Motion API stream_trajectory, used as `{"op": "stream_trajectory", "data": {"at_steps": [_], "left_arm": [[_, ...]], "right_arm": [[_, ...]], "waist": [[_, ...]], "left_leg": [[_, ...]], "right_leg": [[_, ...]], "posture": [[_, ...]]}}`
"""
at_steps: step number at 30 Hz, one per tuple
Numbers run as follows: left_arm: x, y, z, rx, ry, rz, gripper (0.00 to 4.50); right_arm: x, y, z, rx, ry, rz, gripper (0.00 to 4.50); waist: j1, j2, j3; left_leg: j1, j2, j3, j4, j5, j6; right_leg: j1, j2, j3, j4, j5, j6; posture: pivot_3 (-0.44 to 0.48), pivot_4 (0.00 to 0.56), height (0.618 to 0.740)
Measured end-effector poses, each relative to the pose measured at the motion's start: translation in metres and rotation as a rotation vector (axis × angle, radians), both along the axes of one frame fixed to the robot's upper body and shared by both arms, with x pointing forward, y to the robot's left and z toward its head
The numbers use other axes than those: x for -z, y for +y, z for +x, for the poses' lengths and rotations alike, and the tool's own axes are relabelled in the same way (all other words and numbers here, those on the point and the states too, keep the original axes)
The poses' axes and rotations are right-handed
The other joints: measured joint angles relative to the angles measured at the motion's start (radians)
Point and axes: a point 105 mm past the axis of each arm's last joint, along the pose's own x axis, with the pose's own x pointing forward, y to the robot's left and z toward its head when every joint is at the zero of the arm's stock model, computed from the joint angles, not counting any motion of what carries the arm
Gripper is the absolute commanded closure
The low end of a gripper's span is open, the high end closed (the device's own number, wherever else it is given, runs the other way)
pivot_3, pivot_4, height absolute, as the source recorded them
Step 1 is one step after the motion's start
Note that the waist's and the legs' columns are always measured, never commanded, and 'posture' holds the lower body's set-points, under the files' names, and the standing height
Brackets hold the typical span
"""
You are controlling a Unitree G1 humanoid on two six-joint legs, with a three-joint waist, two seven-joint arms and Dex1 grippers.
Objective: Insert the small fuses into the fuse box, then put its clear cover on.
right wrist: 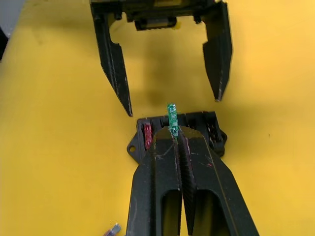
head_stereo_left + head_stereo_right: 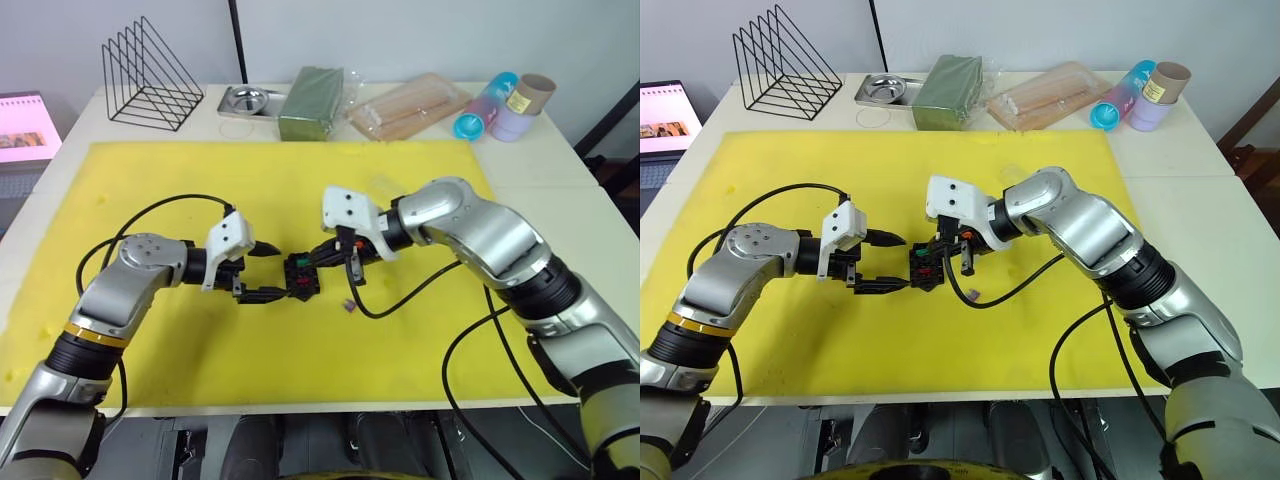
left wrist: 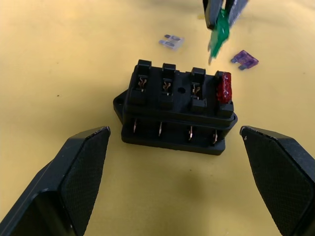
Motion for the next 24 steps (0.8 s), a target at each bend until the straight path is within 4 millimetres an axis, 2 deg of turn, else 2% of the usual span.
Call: {"op": "stream_trajectory", "data": {"at_steps": [24], "left_arm": [[0.001, -0.004, -0.001, 0.009, -0.019, 0.012, 0.03]], "right_arm": [[0.021, 0.000, 0.006, 0.009, 0.009, -0.037, 4.50]], "waist": [[0.001, 0.000, 0.000]], "left_leg": [[0.000, 0.000, 0.000, 0.002, 0.000, 0.000]], "right_leg": [[0.000, 0.000, 0.000, 0.002, 0.000, 0.000]], "posture": [[0.000, 0.150, 0.740]]}}
